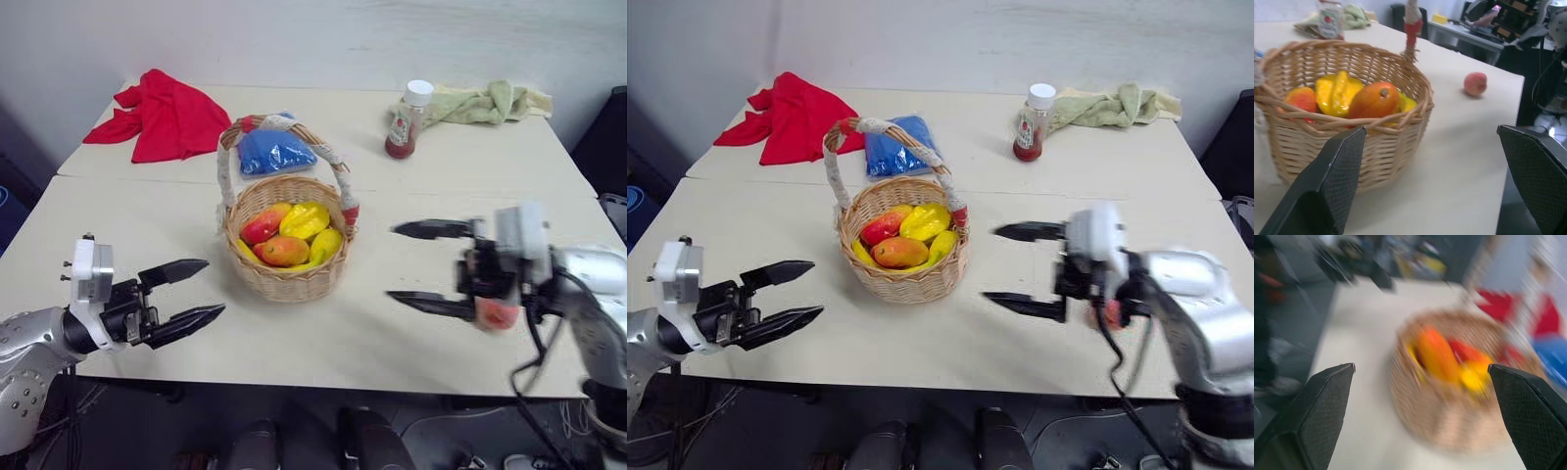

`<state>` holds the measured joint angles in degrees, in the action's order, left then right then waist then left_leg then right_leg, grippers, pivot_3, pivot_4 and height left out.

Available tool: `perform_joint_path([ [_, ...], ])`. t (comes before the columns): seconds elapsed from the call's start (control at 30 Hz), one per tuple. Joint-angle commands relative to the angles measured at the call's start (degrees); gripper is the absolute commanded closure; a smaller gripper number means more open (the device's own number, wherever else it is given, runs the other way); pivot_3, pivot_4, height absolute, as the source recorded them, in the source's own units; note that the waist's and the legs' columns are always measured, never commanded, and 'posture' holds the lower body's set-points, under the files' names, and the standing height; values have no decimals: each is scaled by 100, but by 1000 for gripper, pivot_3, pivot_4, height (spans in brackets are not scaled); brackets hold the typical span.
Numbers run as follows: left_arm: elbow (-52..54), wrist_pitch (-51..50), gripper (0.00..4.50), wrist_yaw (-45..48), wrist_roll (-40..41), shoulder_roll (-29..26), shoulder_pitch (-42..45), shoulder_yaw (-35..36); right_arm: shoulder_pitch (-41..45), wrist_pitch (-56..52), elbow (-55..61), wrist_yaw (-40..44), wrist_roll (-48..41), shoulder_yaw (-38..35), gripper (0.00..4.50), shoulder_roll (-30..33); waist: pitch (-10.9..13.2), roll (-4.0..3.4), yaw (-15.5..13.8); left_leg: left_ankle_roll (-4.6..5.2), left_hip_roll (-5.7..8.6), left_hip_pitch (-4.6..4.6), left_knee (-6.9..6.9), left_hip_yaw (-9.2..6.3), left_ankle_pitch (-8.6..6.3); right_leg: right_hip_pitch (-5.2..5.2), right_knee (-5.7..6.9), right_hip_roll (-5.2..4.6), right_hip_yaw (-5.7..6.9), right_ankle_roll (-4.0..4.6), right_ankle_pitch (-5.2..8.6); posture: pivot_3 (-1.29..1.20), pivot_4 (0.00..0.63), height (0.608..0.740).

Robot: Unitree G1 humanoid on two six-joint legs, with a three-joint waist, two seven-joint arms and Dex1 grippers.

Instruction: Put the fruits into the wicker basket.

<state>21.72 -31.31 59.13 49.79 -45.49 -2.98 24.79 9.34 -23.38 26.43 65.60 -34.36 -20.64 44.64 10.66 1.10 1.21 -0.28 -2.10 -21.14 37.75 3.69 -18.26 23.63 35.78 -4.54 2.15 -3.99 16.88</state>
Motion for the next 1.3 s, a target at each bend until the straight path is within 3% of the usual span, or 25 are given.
perform_joint_path([
  [0.03, -78, 307, 0, 95, -284, 108, 270, -364, -1110, 920, -148, -447, 502, -1447, 41, -349, 0, 0, -15, -1, 0, 0, 1, 1, 1, 1, 2, 1, -1, 0, 0, 0, 150, 740],
  [0.13, 9, 494, 0, 318, -538, 158, 408, -862, -2476, 1736, -582, -575, 885, -2333, 41, -933, -1, 0, -67, -3, 2, 3, -3, 3, 3, -3, 3, 6, -4, 0, 0, 0, 150, 740],
  [0.27, -88, 637, 0, 487, -786, 149, 590, -1259, -3995, 2299, -1193, -328, 914, -2886, 41, -1388, -1, -1, -103, -3, 3, 10, -6, 11, 3, -3, 2, 10, -11, -1, 0, 0, 150, 740],
  [0.43, -272, 616, 0, 412, -848, 188, 792, -1296, -4592, 2556, -1592, -301, 713, -3010, 41, -1412, -2, -3, -5, 3, -2, 23, -10, 27, 6, -31, 3, 9, -36, 2, 1, 0, 150, 740],
  [0.57, -297, 564, 0, 556, -799, 141, 779, -1311, -4126, 2397, -1691, -318, 541, -2642, 41, -1099, -1, -5, 60, 0, -3, 95, -62, 53, 6, -75, -10, 13, -66, 15, 10, 0, 150, 740],
  [0.77, -179, 613, 0, 623, -806, 157, 674, -1303, -3117, 1533, -1838, -436, 638, -1656, 41, -314, 0, -6, 29, -7, -2, 100, -58, 46, 6, -55, -7, 19, -65, 6, 9, 0, 150, 740],
  [0.93, -52, 630, 0, 498, -835, 173, 543, -1235, -1970, 1128, -2566, -398, 825, -859, 41, 228, 0, -6, -17, -2, 11, 86, -52, 47, 8, -38, -4, 10, -69, -2, 5, 0, 150, 740],
  [1.13, 315, 621, 0, 240, -757, 259, 107, -1061, -837, 1212, -3790, 79, 1154, 47, 41, 423, 1, -3, -2, 2, 14, 80, -53, 53, 9, -29, -6, 10, -75, -8, 2, 0, 150, 740],
  [1.23, 415, 634, 0, 131, -751, 281, -17, -979, -344, 1318, -4301, 277, 1257, 329, 630, 440, 2, -5, 15, 4, 17, 79, -48, 53, 10, -28, -2, 10, -75, -11, 0, 0, 150, 740],
  [1.3, 460, 630, 0, 77, -735, 268, -103, -892, -180, 1261, -4312, 489, 1181, 428, 1290, 464, 2, -5, 23, 5, 18, 79, -46, 55, 11, -27, 1, 8, -77, -12, 0, 0, 150, 740],
])
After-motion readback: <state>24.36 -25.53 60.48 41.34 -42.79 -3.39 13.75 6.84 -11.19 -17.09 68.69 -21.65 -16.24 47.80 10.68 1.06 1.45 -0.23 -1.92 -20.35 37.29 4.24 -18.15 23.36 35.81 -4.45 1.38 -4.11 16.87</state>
